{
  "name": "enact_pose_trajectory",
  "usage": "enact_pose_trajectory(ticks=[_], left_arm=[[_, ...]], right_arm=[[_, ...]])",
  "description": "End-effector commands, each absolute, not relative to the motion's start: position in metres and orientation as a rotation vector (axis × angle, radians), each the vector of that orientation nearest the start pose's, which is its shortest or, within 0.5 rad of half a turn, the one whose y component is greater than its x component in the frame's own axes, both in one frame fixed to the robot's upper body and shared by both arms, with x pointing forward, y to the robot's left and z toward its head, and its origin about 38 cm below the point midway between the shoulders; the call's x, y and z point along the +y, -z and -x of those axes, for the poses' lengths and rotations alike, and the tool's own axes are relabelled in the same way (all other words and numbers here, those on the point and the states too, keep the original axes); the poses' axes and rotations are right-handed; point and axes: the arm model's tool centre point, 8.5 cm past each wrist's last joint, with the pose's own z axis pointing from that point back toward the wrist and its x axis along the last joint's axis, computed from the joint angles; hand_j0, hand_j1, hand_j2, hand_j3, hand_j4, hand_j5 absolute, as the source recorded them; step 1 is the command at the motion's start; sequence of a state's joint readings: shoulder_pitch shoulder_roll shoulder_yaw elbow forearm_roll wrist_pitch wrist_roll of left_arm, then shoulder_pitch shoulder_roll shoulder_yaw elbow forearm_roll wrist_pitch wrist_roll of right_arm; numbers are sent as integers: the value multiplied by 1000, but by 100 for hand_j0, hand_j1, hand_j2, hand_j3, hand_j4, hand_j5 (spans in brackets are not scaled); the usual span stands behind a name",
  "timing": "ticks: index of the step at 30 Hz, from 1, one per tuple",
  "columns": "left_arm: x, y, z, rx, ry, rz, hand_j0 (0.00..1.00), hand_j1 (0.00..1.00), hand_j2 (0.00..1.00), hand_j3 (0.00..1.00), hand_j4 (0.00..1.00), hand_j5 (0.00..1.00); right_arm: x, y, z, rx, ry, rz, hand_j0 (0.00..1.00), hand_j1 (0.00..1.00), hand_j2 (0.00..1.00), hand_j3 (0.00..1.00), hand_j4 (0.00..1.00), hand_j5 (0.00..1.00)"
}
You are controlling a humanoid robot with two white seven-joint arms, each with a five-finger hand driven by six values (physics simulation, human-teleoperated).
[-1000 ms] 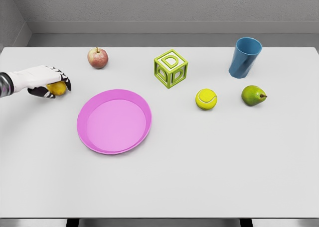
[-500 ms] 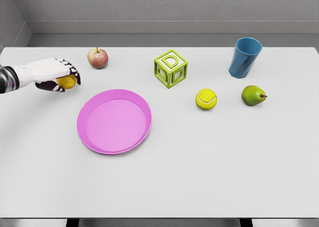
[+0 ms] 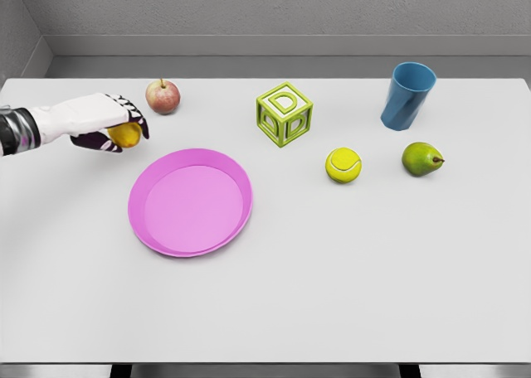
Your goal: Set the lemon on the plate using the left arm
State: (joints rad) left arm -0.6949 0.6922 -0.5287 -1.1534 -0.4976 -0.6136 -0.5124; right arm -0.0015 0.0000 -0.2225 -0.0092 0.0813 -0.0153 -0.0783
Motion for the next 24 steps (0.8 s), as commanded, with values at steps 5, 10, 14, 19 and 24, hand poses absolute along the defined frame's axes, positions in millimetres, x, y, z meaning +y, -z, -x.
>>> enact_pose_trajectory(ticks=[5,10,14,19,24], left_arm=[[306,-201,-472,-1398,1988,-441,56,56,56,56,56,56],[291,-204,-466,-1429,2026,-414,56,56,56,56,56,56],[282,-204,-461,-1441,2057,-398,56,56,56,56,56,56],[261,-201,-450,-1462,2123,-350,56,56,56,56,56,56],[246,-195,-442,-1472,2163,-301,56,56,56,56,56,56]], right_arm=[[-279,261,-5,-27,141,168,100,100,100,100,100,100],[-279,261,-5,-27,141,168,100,100,100,100,100,100],[-279,261,-5,-27,141,168,100,100,100,100,100,100],[-279,261,-5,-27,141,168,100,100,100,100,100,100],[-279,261,-5,-27,141,168,100,100,100,100,100,100]])
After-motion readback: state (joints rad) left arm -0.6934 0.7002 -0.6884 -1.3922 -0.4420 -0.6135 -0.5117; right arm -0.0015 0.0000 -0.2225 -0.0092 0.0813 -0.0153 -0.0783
